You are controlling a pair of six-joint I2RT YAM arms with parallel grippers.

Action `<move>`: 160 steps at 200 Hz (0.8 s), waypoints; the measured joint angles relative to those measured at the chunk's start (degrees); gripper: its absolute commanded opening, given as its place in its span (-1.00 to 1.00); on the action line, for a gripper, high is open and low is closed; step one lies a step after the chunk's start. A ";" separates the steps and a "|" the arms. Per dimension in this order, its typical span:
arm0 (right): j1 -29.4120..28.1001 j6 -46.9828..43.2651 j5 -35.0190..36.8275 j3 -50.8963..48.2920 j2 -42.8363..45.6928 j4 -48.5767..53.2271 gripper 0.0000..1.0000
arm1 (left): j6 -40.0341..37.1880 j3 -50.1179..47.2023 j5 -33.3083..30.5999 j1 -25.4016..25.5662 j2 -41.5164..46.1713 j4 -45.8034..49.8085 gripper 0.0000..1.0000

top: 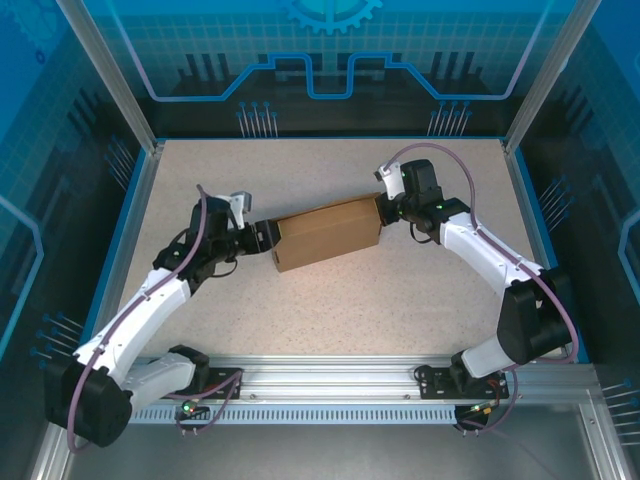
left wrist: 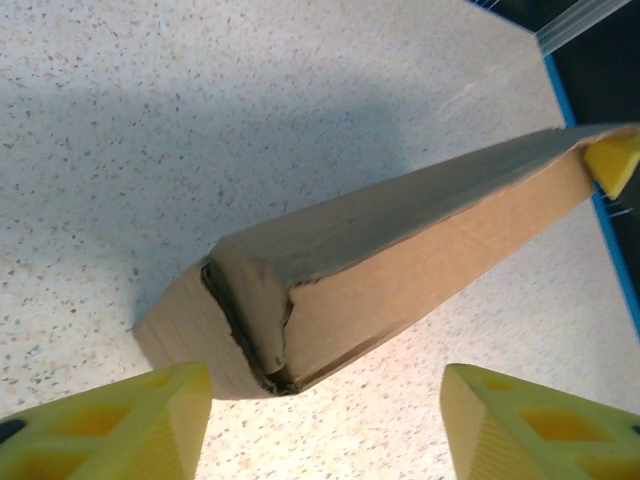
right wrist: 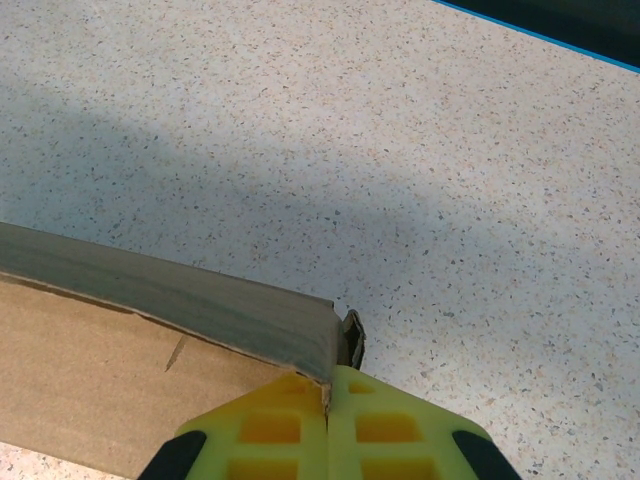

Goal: Fold the paper box

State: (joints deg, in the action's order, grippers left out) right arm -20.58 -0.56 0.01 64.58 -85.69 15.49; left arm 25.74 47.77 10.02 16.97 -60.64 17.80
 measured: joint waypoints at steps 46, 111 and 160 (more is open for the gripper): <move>0.00 0.20 0.00 -0.04 0.09 0.02 -0.89 | 4.44 2.03 2.95 -5.11 -3.28 -4.13 0.36; 0.00 0.39 0.00 -0.39 0.24 -0.39 -0.89 | 8.74 2.01 6.69 -6.75 -10.03 -7.80 0.29; -0.02 0.59 0.00 -0.39 0.24 -0.37 -0.84 | 9.57 -0.26 8.35 -6.75 -10.03 -10.67 0.13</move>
State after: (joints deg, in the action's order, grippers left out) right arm -20.60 0.03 0.01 64.18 -85.45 15.11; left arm 35.31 47.51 18.37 10.22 -70.67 7.14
